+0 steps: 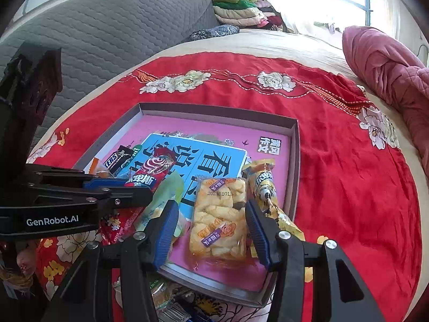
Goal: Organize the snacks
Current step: 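Lower the puff bag into the tray and open the right tool while the left tool releases the candy tube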
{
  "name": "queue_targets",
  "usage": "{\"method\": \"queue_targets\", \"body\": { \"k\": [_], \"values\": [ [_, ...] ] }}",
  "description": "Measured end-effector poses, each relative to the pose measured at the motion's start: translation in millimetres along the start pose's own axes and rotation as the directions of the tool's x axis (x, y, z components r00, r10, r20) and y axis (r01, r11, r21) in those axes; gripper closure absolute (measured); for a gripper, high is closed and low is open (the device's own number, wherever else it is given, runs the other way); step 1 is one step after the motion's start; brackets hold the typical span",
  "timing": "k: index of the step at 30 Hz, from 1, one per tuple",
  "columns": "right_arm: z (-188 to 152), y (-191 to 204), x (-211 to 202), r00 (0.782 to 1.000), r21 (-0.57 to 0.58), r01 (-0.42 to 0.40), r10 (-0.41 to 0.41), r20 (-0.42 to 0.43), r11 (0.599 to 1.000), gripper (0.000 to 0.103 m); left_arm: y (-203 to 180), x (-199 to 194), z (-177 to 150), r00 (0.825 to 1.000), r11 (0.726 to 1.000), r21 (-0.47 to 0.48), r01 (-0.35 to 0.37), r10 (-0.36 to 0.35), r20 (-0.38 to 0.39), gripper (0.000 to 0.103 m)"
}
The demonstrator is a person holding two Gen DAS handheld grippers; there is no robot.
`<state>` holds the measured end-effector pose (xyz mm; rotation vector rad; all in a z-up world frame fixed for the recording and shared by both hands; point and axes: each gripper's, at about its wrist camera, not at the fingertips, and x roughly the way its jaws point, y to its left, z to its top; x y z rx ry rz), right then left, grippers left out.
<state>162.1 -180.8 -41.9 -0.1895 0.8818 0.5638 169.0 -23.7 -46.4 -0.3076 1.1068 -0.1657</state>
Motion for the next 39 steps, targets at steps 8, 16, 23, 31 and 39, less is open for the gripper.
{"method": "queue_targets", "body": {
  "k": [8, 16, 23, 31, 39],
  "values": [
    [1.5, -1.8, -0.3, 1.000, 0.010, -0.005, 0.005, 0.003, 1.000, 0.051, 0.7, 0.5, 0.3, 1.000, 1.000, -0.005, 0.017, -0.017, 0.000, 0.074],
    [1.3, -2.4, -0.1, 1.000, 0.013, -0.007, 0.007, 0.000, 1.000, 0.051, -0.1, -1.3, -0.1, 1.000, 1.000, 0.003, 0.008, -0.008, 0.006, 0.071],
    [2.4, -2.8, -2.1, 1.000, 0.016, -0.012, 0.012, 0.009, 1.000, 0.051, -0.1, -4.9, -0.5, 1.000, 1.000, 0.019, -0.015, 0.014, 0.019, 0.066],
    [4.0, -1.5, -6.2, 1.000, 0.013, -0.019, 0.019, 0.022, 1.000, 0.051, -0.1, -10.9, -0.9, 1.000, 1.000, 0.021, -0.017, 0.016, 0.027, 0.057],
    [5.9, -4.0, -12.9, 0.999, 0.019, -0.024, 0.023, 0.049, 1.000, 0.050, -0.8, -24.9, -1.5, 0.999, 1.000, 0.022, -0.009, 0.008, 0.044, 0.051]
  ]
}}
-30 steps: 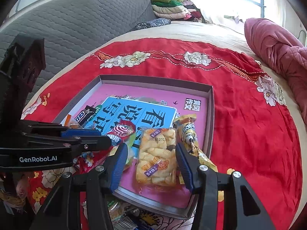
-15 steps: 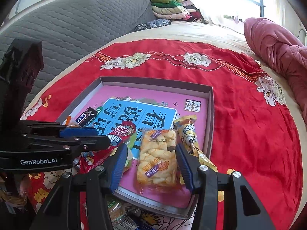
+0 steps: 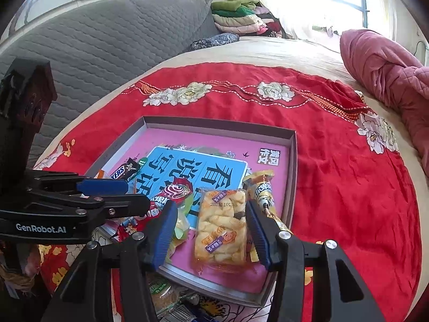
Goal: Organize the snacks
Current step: 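Lower the puff bag into the tray and open the right tool while the left tool releases the candy tube, then withdraw both open tools from the tray toward the remaining snacks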
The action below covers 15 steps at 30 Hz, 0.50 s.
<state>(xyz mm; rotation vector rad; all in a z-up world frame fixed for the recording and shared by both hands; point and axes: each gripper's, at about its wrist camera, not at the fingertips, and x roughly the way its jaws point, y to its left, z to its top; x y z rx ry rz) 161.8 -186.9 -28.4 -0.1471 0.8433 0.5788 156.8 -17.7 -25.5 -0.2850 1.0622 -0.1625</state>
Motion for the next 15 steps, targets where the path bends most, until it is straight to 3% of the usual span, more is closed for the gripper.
{"method": "queue_targets", "body": {
  "k": [15],
  "values": [
    [4.8, 0.3, -13.7, 0.998, -0.001, -0.017, 0.018, 0.054, 1.000, 0.042, 7.9, -24.8, -8.4, 1.000, 1.000, -0.009, -0.015, 0.015, 0.012, 0.039]
  ]
}}
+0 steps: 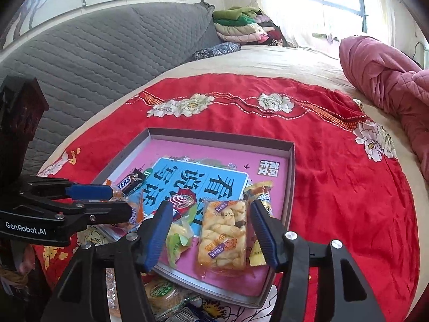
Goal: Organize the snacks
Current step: 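Withdraw both open tools from the tray toward the remaining snacks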
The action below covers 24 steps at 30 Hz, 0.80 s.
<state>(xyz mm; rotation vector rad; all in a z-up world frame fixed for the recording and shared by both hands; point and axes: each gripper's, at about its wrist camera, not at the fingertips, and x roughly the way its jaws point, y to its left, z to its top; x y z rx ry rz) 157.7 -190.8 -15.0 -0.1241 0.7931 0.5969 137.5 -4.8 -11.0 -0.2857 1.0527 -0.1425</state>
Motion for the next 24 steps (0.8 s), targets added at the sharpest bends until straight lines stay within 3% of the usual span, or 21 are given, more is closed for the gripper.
{"method": "queue_targets", "body": {
  "k": [24],
  "values": [
    [-13.0, 7.9, -37.6, 0.996, -0.023, 0.015, -0.013, 0.086, 1.000, 0.031, 4.0, -34.8, -22.1, 1.000, 0.999, 0.024, -0.029, 0.029, 0.007, 0.033]
  ]
}}
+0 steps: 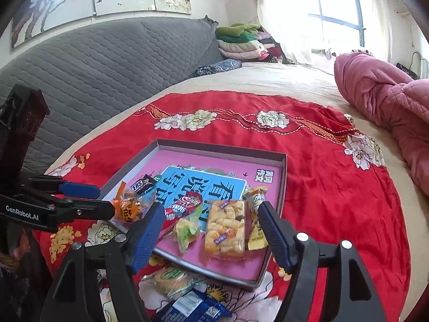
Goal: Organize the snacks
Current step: 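Withdraw both open tools from the tray toward the remaining snacks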
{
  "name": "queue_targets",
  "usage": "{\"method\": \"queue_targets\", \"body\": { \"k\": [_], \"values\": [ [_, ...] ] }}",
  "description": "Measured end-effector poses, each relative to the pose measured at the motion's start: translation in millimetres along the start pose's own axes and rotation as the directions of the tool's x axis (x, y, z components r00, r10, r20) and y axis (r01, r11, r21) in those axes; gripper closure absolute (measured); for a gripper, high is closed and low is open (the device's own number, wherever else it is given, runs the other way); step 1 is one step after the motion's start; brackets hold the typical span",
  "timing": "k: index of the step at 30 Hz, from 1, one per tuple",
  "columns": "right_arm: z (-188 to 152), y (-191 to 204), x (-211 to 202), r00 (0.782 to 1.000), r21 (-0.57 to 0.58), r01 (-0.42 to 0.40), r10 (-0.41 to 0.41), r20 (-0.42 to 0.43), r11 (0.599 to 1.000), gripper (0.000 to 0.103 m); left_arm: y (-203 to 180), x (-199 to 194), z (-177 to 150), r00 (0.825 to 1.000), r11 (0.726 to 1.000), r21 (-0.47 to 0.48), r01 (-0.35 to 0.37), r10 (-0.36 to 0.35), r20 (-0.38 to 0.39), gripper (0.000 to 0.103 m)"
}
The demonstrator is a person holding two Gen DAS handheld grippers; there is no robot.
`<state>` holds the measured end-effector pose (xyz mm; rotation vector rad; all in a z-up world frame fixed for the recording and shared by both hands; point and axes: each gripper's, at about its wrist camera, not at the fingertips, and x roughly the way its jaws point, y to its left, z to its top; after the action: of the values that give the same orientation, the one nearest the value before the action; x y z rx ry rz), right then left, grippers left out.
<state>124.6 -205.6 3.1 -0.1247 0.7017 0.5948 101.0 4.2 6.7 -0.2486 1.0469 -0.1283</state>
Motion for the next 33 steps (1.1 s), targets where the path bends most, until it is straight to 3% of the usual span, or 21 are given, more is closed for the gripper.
{"method": "queue_targets", "body": {
  "k": [17, 33],
  "values": [
    [-19.4, 31.5, -13.0, 0.999, -0.058, 0.018, -0.020, -0.031, 0.998, 0.031, 13.1, -10.6, -27.7, 0.999, 1.000, -0.014, 0.001, -0.001, -0.036, 0.033],
    [-30.2, 33.7, -24.8, 0.998, -0.024, 0.022, -0.024, -0.053, 0.999, 0.031, 19.9, -3.2, -52.1, 0.995, 1.000, -0.004, 0.013, -0.014, -0.101, 0.033]
  ]
}}
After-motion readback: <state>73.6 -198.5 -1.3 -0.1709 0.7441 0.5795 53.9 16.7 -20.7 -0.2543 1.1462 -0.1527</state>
